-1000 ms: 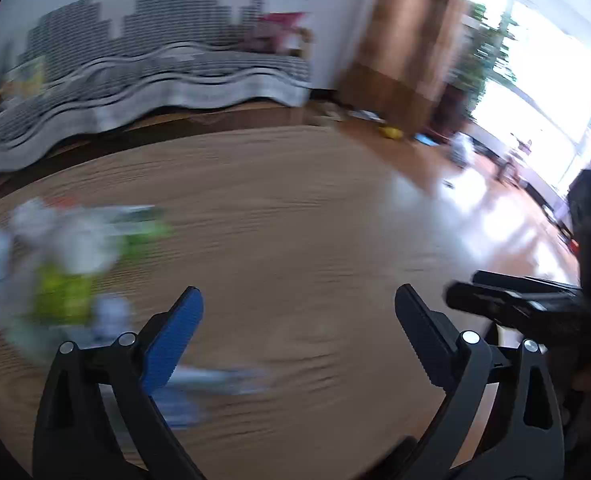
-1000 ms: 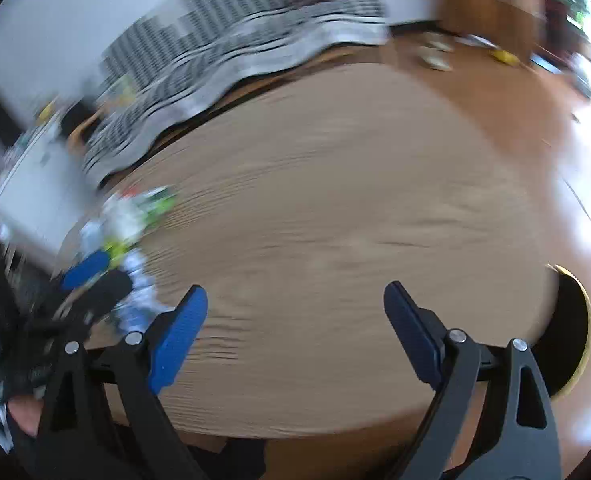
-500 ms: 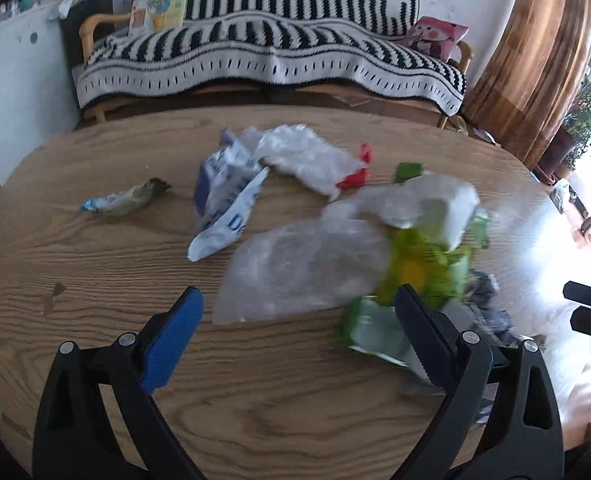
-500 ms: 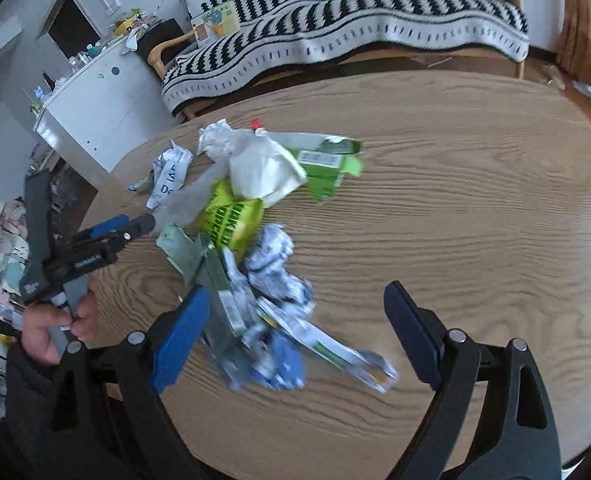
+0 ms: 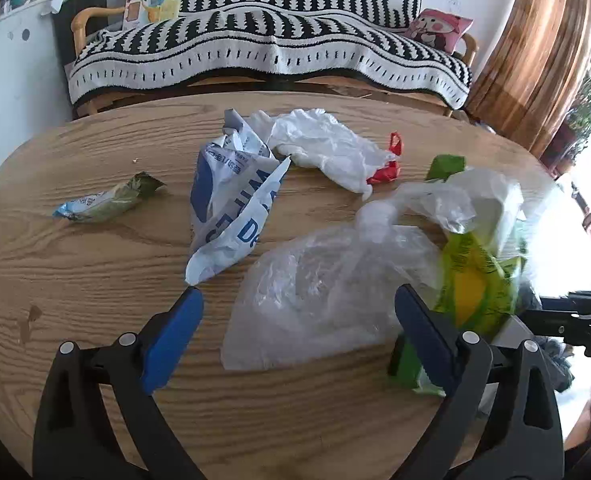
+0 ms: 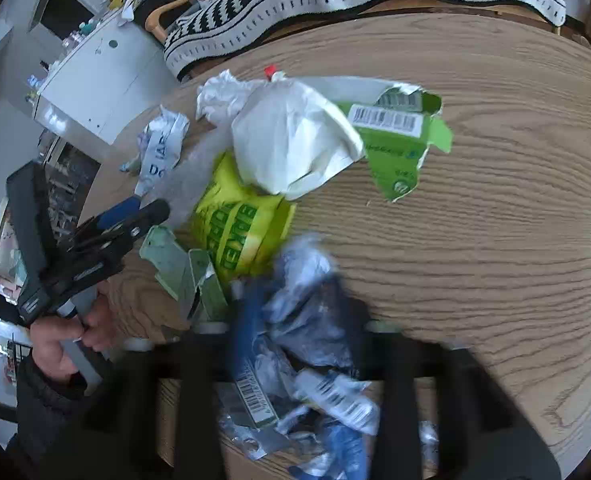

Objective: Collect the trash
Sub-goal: 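Grasp the clear plastic bag with left tool while right tool grasps foil wrapper, then carry both items to the bin and open both tools to drop them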

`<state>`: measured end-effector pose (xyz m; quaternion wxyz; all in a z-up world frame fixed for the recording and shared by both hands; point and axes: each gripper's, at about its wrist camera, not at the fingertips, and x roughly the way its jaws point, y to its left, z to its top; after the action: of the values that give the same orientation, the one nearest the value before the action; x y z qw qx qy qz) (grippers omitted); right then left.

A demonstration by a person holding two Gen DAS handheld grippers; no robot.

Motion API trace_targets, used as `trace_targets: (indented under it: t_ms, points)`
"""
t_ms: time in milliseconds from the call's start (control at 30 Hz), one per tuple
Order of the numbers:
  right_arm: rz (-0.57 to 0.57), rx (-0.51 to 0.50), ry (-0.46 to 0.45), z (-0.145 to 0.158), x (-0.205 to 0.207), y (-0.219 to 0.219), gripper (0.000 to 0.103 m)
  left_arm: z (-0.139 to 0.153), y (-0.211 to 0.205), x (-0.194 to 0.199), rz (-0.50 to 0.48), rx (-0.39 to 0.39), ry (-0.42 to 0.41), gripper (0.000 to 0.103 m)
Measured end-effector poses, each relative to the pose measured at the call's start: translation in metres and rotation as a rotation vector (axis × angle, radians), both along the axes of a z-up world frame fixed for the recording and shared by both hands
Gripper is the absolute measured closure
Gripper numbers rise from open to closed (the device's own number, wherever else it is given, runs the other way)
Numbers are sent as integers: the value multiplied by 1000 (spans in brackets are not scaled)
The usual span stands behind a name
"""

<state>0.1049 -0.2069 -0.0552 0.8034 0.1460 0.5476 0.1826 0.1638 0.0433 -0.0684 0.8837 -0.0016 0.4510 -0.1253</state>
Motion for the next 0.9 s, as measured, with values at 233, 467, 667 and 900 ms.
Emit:
trace_targets:
  t_ms: [233,467,667,900]
  points:
    - [4,-10,-64,20,-14,-4,77,-11,-12,9,2,28,5,35]
    - [-72,-30,-134,44,-31,-33,77,15,-21,-9,2,52,-21,99]
    - [-178,-47,-205,70,-55,-82,77,68,-15,-33,103,23,-139,100]
    - [-378,-128,-204,79,-111,-191,77,101,-91,-64,-17,-48,-191,100]
